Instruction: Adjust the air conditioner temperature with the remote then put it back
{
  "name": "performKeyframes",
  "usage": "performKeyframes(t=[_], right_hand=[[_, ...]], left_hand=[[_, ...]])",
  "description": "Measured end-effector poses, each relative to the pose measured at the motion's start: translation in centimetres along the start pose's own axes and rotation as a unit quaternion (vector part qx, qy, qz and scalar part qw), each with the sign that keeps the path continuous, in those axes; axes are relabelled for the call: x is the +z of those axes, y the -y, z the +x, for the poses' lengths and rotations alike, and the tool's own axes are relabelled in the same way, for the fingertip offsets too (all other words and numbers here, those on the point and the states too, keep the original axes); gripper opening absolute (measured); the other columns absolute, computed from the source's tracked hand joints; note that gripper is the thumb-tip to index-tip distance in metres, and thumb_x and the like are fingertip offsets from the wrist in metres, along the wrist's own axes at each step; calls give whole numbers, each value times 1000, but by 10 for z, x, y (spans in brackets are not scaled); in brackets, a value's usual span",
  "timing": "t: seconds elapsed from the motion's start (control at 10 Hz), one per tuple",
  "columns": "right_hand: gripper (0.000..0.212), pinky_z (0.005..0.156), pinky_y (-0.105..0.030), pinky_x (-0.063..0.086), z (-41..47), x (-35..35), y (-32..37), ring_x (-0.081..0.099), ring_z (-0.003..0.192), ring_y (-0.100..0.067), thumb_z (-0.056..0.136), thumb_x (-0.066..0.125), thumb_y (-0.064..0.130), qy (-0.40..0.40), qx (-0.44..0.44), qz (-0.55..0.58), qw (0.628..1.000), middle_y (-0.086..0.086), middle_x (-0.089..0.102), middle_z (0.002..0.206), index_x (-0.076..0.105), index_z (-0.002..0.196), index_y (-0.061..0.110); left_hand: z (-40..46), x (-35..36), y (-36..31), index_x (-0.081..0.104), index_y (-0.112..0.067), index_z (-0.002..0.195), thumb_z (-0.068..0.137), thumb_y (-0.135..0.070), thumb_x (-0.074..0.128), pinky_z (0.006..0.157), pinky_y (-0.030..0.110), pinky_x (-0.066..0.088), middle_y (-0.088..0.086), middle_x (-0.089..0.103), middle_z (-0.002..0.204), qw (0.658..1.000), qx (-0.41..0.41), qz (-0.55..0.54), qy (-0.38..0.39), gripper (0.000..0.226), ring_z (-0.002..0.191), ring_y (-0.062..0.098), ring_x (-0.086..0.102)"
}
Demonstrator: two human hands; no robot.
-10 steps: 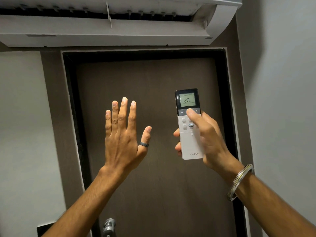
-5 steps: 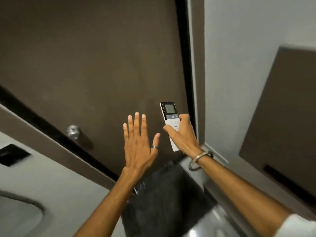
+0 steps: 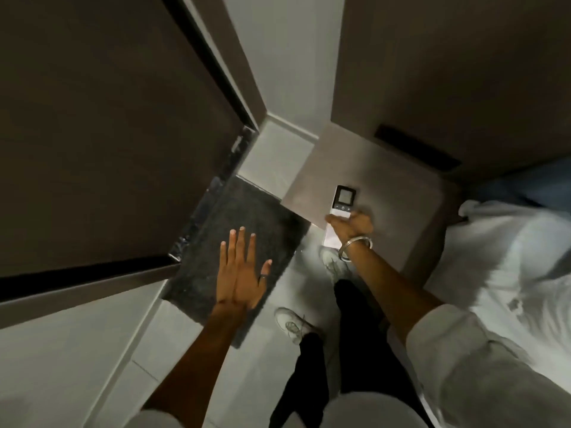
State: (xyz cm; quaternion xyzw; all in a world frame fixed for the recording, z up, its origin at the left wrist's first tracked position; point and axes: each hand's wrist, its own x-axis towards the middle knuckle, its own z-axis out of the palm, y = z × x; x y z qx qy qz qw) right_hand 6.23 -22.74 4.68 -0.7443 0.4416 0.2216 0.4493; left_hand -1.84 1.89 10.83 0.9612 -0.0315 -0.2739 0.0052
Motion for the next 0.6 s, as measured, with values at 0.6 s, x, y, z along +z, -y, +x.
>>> performKeyframes(t=[0.6], right_hand=[[78,93,-40,54,204,116,-98,65,119,-35,81,76,54,-163,59,-73,982,-17,64,135,59,136,2]], left_hand=[[121,143,-10,18,-10,164,105,-54,29,131,51,1,19,0,173,999,7,-45,23,74,160,34,-9]])
